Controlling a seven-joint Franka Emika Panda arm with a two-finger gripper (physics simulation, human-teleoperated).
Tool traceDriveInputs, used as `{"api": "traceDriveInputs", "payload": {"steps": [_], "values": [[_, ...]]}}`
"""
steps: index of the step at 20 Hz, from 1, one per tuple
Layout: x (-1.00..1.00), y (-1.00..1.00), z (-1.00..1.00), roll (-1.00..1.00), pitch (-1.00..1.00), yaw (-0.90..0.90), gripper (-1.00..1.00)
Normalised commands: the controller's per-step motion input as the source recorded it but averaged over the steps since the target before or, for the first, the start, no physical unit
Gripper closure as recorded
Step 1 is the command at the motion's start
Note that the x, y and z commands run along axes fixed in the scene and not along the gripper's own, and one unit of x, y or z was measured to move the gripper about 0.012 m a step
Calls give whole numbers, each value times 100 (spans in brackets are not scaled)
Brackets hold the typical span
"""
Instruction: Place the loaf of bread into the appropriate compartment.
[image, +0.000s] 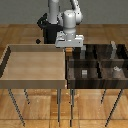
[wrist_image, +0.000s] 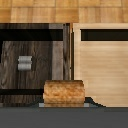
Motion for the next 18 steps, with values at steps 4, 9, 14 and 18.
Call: {"api": "traceDriveInputs", "payload": {"steps": [4, 9, 14, 18], "values": [[0, 100, 0, 0, 0, 0, 100], [4, 100, 0, 0, 0, 0, 100], [60, 0, 0, 0, 0, 0, 100], [0, 0, 0, 0, 0, 0, -100]]}}
